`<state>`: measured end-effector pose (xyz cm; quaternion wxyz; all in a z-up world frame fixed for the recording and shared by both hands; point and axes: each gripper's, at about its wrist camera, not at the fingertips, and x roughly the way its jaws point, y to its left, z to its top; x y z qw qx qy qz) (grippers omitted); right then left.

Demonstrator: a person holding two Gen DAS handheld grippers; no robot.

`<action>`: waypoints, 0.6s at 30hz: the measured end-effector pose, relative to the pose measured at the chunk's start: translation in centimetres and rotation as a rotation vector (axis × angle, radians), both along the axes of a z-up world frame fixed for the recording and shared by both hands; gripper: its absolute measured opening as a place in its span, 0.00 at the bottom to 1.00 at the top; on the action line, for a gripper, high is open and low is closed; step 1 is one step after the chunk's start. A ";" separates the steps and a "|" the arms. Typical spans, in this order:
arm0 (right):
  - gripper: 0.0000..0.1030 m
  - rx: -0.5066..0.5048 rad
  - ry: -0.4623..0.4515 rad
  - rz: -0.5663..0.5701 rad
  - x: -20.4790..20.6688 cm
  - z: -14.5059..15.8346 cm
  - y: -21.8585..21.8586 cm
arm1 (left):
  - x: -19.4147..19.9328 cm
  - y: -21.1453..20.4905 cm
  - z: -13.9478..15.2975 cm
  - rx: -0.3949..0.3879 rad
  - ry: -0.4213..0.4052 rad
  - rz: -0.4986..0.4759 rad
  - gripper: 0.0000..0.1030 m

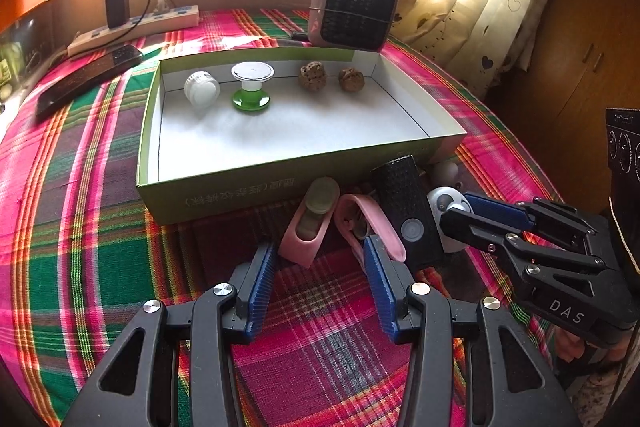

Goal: Organize objects
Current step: 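Grasp a pink clip with the left tool while the right tool grasps the white round figurine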

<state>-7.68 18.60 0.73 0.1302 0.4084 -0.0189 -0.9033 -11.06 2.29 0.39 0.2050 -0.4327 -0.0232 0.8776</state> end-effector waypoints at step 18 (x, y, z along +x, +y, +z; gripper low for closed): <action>0.27 -0.003 -0.004 -0.045 0.2 0.0 2.1 | -1.3 1.0 0.3 -0.128 0.048 -0.017 0.42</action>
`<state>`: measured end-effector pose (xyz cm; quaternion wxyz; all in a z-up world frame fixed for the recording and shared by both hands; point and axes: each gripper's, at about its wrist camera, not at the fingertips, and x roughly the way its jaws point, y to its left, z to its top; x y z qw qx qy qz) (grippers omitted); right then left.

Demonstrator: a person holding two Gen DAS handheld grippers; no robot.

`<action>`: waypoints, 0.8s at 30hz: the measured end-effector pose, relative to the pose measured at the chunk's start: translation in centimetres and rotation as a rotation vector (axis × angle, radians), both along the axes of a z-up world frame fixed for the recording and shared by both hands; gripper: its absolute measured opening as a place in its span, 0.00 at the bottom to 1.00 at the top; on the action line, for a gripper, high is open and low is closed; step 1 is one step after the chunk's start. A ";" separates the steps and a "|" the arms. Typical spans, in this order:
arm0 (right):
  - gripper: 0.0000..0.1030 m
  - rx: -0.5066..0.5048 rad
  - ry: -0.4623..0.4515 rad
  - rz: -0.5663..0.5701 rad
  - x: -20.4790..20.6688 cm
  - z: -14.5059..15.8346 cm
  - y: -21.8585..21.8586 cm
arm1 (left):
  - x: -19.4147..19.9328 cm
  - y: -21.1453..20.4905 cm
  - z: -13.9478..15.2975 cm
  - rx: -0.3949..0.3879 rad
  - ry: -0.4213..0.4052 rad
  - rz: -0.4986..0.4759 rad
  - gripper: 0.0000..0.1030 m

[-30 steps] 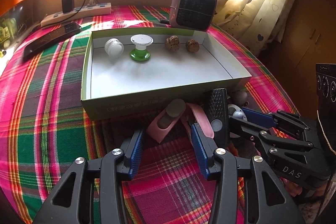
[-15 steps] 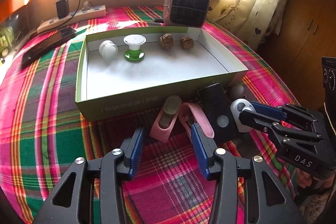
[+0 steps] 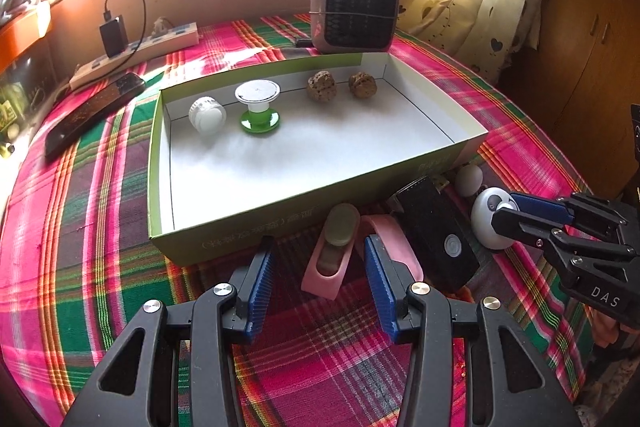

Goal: Organize objects
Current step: 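Grasp a pink clip with the left tool while the right tool grasps the white round figurine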

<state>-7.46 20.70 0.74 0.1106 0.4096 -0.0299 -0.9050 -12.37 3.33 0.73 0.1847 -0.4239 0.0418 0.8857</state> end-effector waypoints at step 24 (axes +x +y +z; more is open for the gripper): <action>0.27 0.001 0.008 -0.012 0.1 0.0 0.3 | -0.6 0.2 -0.5 -0.029 -0.012 0.062 0.28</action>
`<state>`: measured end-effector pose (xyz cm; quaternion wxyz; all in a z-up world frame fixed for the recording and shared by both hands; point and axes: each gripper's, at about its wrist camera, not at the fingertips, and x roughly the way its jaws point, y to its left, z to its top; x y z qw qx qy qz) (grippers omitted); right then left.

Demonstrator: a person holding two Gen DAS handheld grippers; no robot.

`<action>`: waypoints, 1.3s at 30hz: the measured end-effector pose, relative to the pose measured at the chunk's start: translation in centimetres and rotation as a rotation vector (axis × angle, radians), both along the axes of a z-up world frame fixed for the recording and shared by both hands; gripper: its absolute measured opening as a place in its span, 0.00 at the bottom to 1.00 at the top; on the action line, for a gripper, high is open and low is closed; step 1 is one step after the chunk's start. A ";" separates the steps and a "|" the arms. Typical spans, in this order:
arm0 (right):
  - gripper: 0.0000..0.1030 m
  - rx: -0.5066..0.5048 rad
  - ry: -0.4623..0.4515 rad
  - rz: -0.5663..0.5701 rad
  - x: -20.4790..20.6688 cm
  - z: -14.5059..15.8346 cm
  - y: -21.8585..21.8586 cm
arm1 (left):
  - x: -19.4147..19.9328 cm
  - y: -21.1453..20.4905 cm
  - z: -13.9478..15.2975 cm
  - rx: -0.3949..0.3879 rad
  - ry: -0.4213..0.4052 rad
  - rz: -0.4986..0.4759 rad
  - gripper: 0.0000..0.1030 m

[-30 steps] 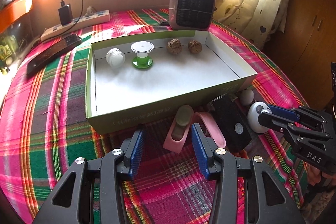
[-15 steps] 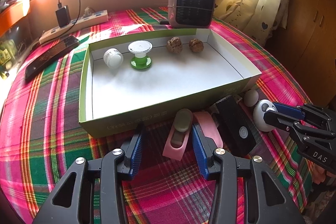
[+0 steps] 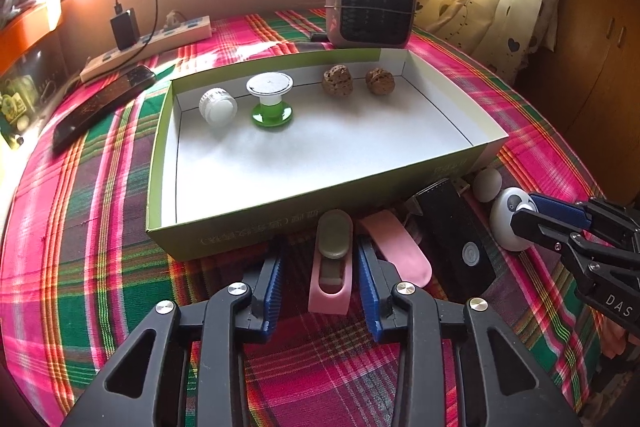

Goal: Organize objects
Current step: 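Grasp a pink clip with the left tool while the right tool grasps the white round figurine, then carry the pink clip with the left tool over the box while the right tool carries the figurine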

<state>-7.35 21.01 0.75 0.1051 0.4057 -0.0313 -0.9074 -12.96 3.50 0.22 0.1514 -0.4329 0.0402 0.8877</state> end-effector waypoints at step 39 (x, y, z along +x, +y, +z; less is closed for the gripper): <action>0.26 -0.001 0.009 0.000 0.2 0.4 0.0 | 0.4 -0.6 0.2 0.008 0.006 0.017 0.15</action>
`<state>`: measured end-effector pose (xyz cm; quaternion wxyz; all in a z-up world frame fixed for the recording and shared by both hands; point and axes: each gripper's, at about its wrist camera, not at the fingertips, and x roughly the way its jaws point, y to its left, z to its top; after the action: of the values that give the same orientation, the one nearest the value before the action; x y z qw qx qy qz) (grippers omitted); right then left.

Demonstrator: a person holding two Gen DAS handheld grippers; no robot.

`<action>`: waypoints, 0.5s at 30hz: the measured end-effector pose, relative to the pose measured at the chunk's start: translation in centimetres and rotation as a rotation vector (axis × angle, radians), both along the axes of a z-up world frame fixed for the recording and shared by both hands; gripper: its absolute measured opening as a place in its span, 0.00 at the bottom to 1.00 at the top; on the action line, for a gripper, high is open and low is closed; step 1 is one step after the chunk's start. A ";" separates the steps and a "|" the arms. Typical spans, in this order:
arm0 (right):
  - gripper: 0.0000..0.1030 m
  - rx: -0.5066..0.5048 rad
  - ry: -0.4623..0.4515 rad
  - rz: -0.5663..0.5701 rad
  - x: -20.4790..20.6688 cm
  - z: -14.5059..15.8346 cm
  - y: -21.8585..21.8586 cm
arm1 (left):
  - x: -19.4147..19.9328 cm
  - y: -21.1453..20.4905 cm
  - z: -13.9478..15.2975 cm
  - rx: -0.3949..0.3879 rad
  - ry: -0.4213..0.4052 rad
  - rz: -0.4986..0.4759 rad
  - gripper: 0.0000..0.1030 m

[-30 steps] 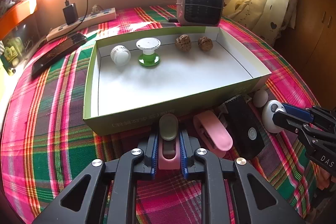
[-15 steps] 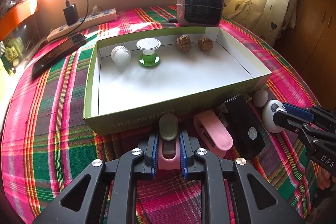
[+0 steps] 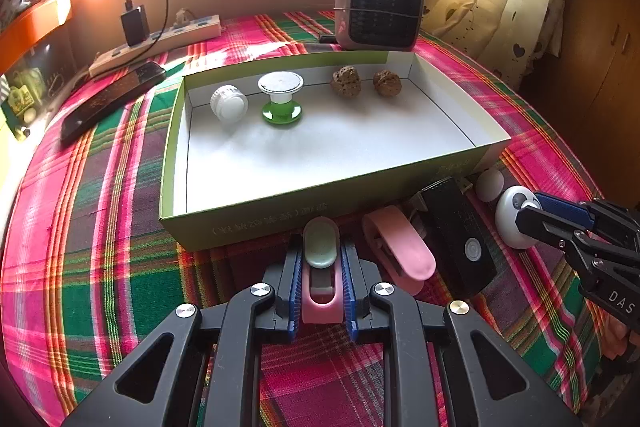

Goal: Organize objects
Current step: 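Carry the pink clip with the left tool over the box while the right tool carries the figurine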

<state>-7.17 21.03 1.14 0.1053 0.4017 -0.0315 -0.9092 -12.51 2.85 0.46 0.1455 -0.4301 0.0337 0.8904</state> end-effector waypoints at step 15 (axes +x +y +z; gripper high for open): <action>0.26 0.001 0.053 0.007 0.0 2.3 -0.2 | 1.1 0.0 2.7 0.017 0.050 -0.012 0.15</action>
<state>-7.16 20.80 3.41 0.1093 0.3774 -0.0268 -0.9192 -11.44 2.85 3.14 0.1538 -0.4061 0.0324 0.9002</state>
